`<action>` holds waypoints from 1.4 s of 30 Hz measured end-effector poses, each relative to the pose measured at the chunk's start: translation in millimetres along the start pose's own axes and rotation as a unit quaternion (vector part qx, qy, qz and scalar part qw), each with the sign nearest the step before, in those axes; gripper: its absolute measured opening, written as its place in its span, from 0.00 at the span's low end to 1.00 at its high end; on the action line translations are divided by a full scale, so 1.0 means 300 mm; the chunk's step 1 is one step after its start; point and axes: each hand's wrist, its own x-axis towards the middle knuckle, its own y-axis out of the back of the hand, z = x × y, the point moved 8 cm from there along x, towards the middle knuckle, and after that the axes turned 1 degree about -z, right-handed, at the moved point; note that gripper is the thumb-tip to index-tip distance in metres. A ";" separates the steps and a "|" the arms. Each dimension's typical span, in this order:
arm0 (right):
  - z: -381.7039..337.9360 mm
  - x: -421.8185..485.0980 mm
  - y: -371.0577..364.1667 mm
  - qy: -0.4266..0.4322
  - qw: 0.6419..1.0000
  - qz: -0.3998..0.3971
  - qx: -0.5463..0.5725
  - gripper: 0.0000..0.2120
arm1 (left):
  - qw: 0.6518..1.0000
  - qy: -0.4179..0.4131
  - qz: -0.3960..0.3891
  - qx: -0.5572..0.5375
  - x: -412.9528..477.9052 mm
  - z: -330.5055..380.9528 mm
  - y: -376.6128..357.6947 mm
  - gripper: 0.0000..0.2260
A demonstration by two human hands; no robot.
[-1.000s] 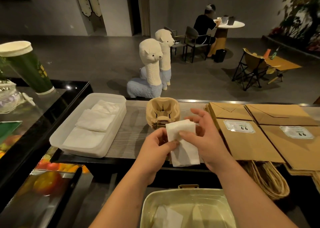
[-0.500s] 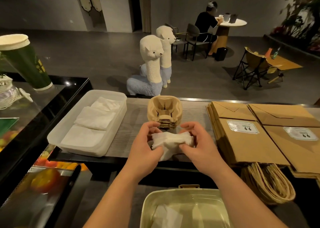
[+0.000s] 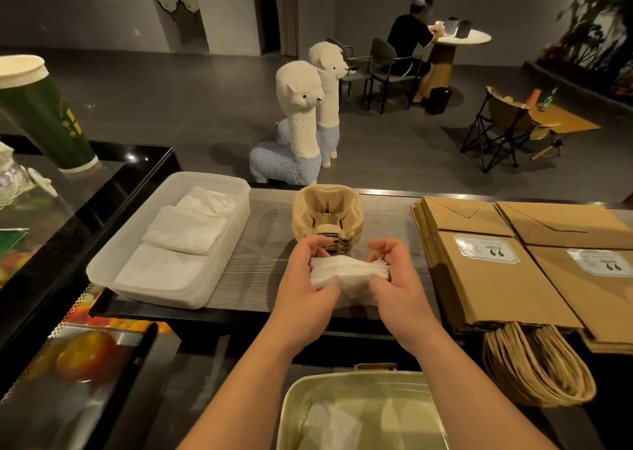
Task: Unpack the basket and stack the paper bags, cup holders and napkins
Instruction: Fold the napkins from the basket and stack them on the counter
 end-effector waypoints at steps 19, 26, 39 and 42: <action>-0.003 -0.012 -0.004 -0.014 0.998 0.026 0.048 0.15 | 0.999 -0.008 0.000 0.041 -0.005 0.007 -0.007 0.27; 0.004 0.014 -0.037 -0.053 0.994 0.009 0.100 0.07 | 0.999 0.010 0.028 0.020 -0.001 0.009 0.002 0.27; -0.155 0.003 -0.006 0.017 0.951 -0.157 -0.266 0.20 | 0.995 0.059 -0.027 -0.077 -0.022 -0.007 0.061 0.24; -0.222 -0.023 -0.045 0.020 0.927 -0.226 -0.299 0.21 | 0.993 0.055 -0.043 -0.095 -0.062 0.021 0.118 0.24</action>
